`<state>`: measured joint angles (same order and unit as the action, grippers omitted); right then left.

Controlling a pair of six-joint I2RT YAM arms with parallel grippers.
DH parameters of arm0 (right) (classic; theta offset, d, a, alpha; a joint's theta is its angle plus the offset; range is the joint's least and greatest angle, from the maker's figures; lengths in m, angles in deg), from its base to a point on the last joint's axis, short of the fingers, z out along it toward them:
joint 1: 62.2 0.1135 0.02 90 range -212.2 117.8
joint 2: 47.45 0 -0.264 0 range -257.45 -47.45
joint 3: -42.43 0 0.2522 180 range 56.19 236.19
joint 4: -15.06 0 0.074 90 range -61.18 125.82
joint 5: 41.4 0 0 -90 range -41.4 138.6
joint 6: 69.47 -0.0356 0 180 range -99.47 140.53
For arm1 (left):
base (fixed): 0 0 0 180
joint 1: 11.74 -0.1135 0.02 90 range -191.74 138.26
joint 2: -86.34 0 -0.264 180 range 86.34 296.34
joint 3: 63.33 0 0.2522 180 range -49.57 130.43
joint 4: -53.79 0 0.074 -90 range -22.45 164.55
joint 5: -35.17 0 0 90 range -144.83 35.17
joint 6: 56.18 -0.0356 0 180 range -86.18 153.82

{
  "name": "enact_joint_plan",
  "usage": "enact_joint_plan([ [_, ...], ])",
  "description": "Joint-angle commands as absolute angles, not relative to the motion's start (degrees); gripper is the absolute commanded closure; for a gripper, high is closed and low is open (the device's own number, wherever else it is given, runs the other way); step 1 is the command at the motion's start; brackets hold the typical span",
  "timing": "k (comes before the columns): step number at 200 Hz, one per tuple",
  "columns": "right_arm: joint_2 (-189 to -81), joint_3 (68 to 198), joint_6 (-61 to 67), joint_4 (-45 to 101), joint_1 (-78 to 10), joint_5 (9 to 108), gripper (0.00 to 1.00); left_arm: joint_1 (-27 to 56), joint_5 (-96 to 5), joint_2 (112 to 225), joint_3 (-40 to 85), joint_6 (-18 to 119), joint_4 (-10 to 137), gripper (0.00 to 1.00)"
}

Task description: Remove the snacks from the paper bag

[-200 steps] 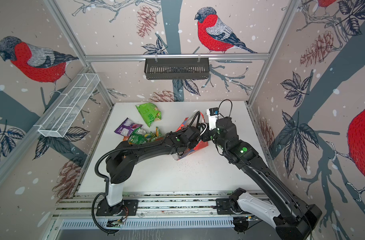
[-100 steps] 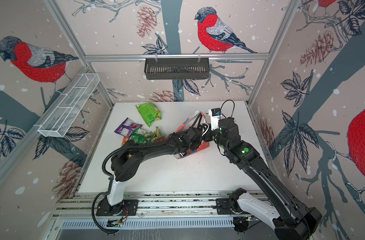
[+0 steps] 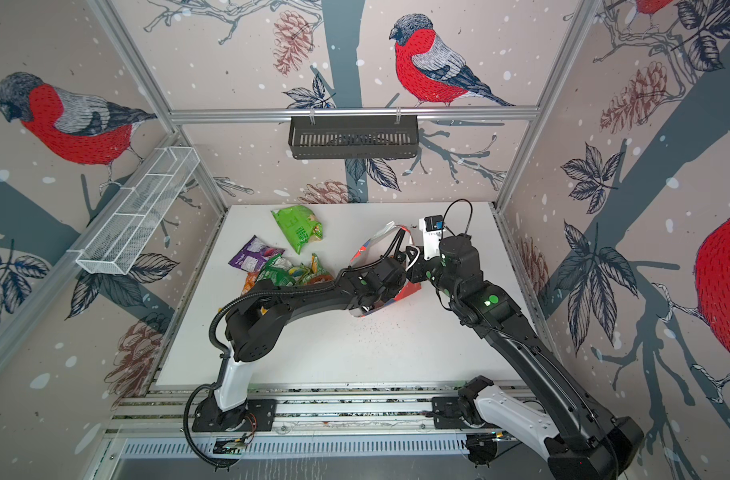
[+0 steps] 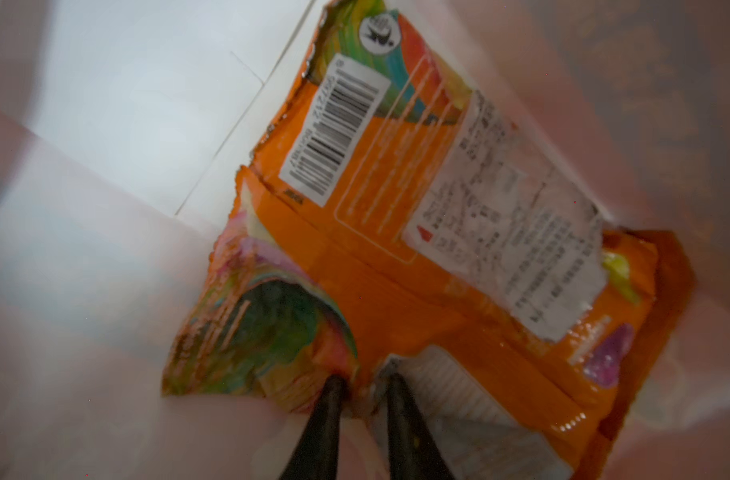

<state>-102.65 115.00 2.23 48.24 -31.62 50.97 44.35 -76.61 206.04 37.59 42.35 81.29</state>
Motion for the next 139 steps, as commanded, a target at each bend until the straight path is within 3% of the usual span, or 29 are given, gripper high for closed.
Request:
enact_joint_plan([
  [1,-102.25,115.08,1.7,42.88,-31.87,52.02,1.0,44.42,-79.32,206.24,37.95,43.22,84.26,0.87],
  [18,-102.19,115.01,2.04,43.31,-32.07,52.07,1.0,44.42,-79.83,205.81,37.72,43.31,84.25,1.0],
  [139,-102.98,114.42,3.55,44.56,-32.23,49.44,1.0,44.68,-75.1,195.37,34.19,44.61,82.02,1.0],
])
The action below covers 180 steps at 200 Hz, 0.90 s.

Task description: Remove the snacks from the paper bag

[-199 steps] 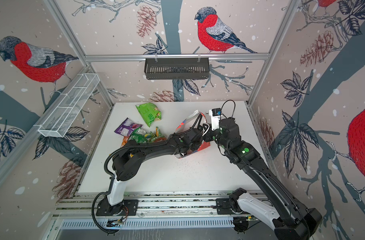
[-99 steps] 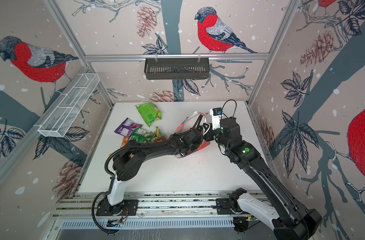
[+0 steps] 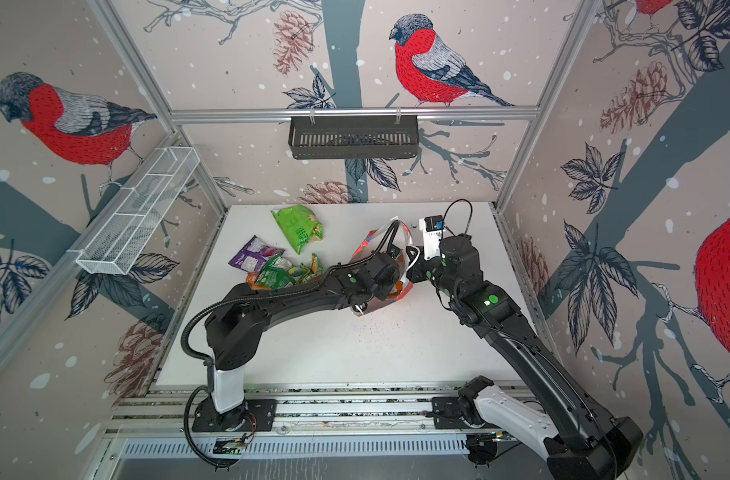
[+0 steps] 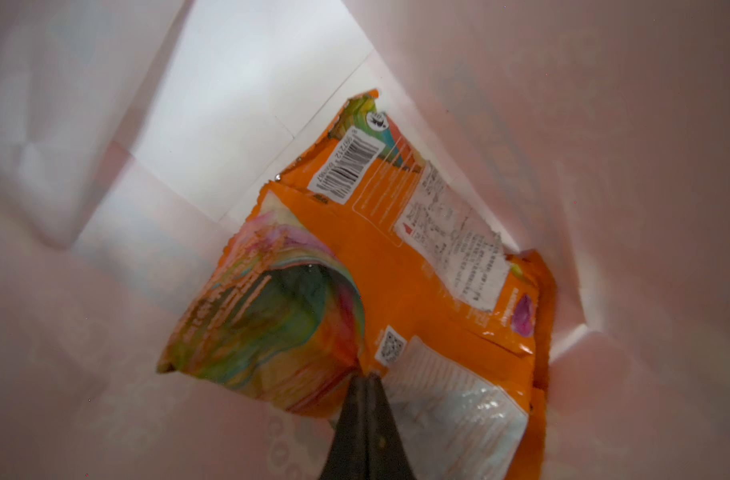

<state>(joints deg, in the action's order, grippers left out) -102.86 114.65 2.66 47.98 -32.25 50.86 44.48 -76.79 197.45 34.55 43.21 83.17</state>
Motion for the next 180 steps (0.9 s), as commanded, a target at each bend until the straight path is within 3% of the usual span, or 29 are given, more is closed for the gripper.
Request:
enact_joint_plan([
  [1,-102.99,114.4,3.56,44.56,-32.19,49.46,1.0,44.68,-75.03,195.26,34.15,44.67,82.04,1.0],
  [106,-102.52,112.36,5.49,43.77,-31.97,48.96,1.0,44.95,-72.01,191.37,33.18,44.99,81.57,1.0],
  [122,-101.35,111.41,6.86,42.88,-31.81,50.26,1.0,44.95,-71.3,193.2,34.82,45.81,85.52,0.59],
  [152,-99.15,109.43,8.59,41.28,-31.38,51.77,1.0,44.96,-71.44,193.88,33.06,46.47,87.39,0.37],
  [167,-98.03,108.34,9.5,40.24,-30.69,52.86,1.0,44.87,-72.71,193.74,31.98,47.04,87.59,0.3],
  [180,-97.05,107.48,9.96,39.27,-30.09,53.12,1.0,44.56,-73.73,193.89,31.12,47.41,87.65,0.15],
])
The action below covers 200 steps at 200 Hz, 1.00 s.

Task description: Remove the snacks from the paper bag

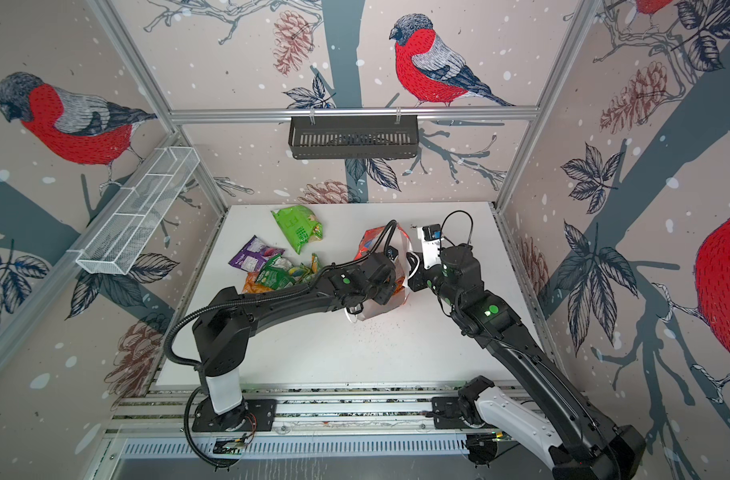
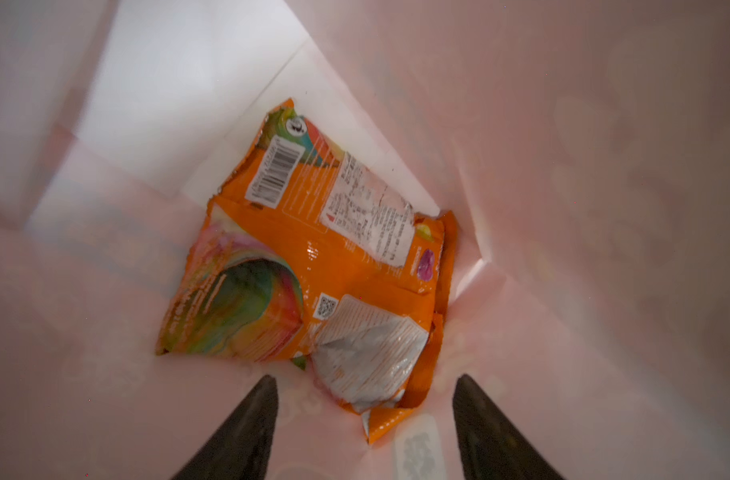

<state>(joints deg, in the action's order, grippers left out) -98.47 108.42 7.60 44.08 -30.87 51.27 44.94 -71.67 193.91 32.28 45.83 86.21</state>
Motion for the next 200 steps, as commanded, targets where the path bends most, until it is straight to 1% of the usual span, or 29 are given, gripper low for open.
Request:
enact_joint_plan([
  [1,-96.99,107.37,9.93,39.23,-30.06,53.1,1.0,44.53,-73.73,193.9,31.07,47.47,87.58,0.14],
  [25,-96.57,106.77,9.77,38.73,-30.03,52.9,1.0,43.24,-73.99,195.67,29.01,47.96,84.04,0.12],
  [28,-96.64,106.85,9.87,38.79,-29.99,52.99,1.0,43.04,-74.33,196.05,28.81,48.06,83.48,0.1],
  [31,-96.74,106.88,9.84,38.88,-30.03,52.99,1.0,42.89,-74.63,196.84,28.75,48.2,83.25,0.06],
  [36,-96.88,107.02,9.89,39.0,-29.97,52.99,1.0,42.61,-75.36,197.96,29.29,48.27,83.55,0.05],
  [58,-96.89,107.22,10.28,39.36,-30.03,52.6,1.0,42.49,-78.32,202.55,31.53,47.92,84.49,0.11],
  [67,-96.67,107.28,10.3,39.28,-30.04,52.34,1.0,42.49,-78.48,203.65,31.8,47.93,84.27,0.17],
  [72,-96.58,107.34,10.35,39.28,-30.04,52.21,1.0,42.49,-78.69,204.05,31.94,48.06,84.27,0.27],
  [85,-96.71,107.6,10.43,39.5,-30.13,51.86,1.0,42.49,-80.39,204.06,31.82,48.94,84.36,0.64],
  [87,-96.74,107.67,10.4,39.53,-30.13,51.83,1.0,42.49,-80.65,203.86,31.76,49.02,84.3,0.68],
  [91,-96.8,107.82,10.42,39.54,-30.12,51.69,1.0,42.49,-80.87,203.37,31.61,49.11,84.15,0.81],
  [92,-96.82,107.85,10.38,39.58,-30.12,51.64,1.0,42.49,-80.9,203.22,31.54,49.16,84.11,0.82],
  [95,-96.9,107.94,10.26,39.57,-30.12,51.59,1.0,42.55,-81.21,202.71,31.31,49.19,83.99,0.94],
  [97,-96.92,107.93,10.25,39.55,-30.12,51.52,1.0,42.61,-81.36,202.36,31.21,49.22,83.88,1.0],
  [113,-97.43,108.22,10.31,39.72,-30.12,51.5,1.0,43.26,-82.9,198.73,29.73,48.14,82.35,1.0],
  [135,-97.63,108.16,10.53,39.42,-30.04,51.61,1.0,44.27,-82.07,193.43,28.75,45.44,80.92,1.0],
  [167,-97.71,108.22,10.93,39.28,-28.46,51.26,1.0,44.34,-75.02,186.97,27.22,46.0,79.27,1.0],
  [200,-98.25,108.54,11.79,39.5,-25.52,47.74,1.0,43.12,-71.2,184.42,26.49,47.22,78.6,1.0],
])
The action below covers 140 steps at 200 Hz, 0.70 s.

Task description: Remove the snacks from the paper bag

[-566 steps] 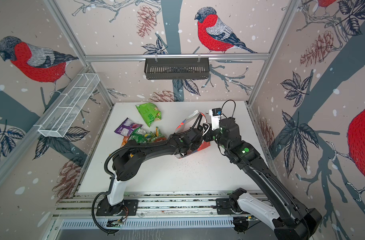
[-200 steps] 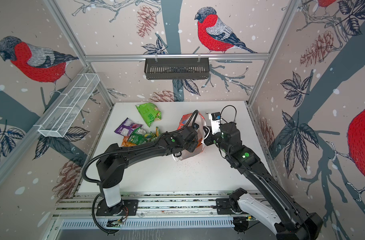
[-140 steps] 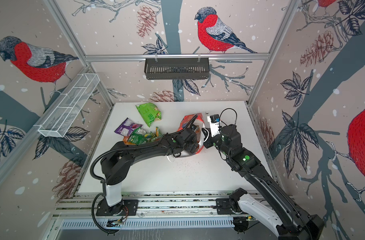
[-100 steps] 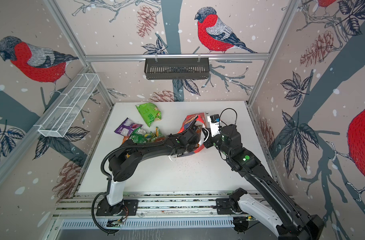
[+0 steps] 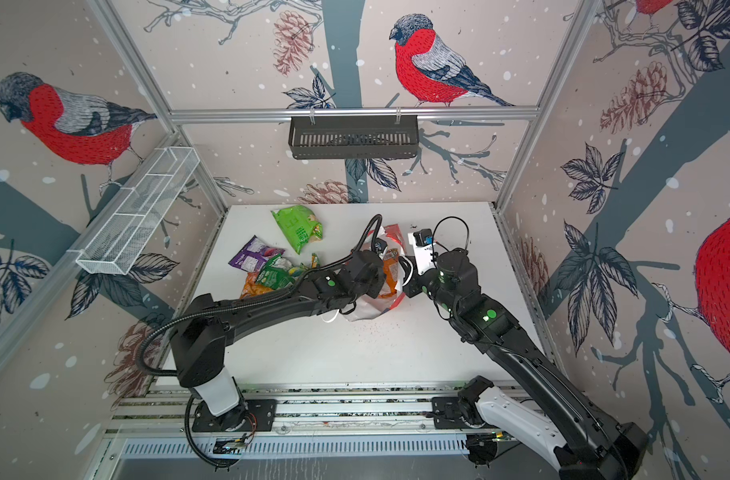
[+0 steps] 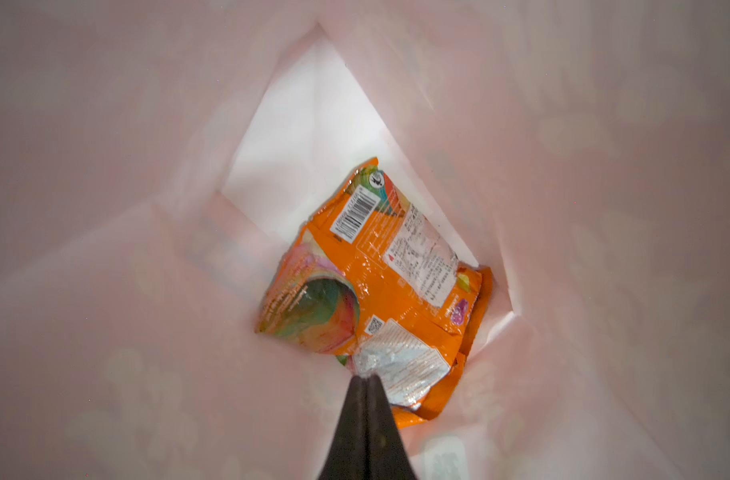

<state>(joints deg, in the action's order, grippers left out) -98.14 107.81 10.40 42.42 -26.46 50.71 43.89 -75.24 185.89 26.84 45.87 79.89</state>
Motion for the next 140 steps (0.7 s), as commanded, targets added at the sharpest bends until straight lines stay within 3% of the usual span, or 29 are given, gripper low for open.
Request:
enact_joint_plan([
  [1,-98.25,108.6,11.76,39.52,-25.49,47.77,1.0,43.06,-71.15,184.38,26.47,47.28,78.57,1.0],
  [35,-98.16,108.52,11.91,39.37,-25.47,48.5,1.0,41.81,-69.94,184.78,24.48,47.36,76.25,0.99],
  [48,-98.25,108.36,11.8,39.12,-25.47,48.6,1.0,41.44,-66.42,186.72,25.08,46.85,76.6,0.53],
  [68,-98.12,107.84,12.17,38.86,-25.47,49.26,1.0,41.44,-62.05,191.11,29.07,46.47,81.02,0.13],
  [95,-97.65,106.83,12.84,37.58,-25.38,51.5,1.0,41.34,-64.79,195.91,32.23,47.61,83.25,0.03],
  [140,-97.9,106.66,13.4,36.79,-25.49,51.49,1.0,41.43,-63.22,201.0,34.59,48.78,82.97,0.03],
])
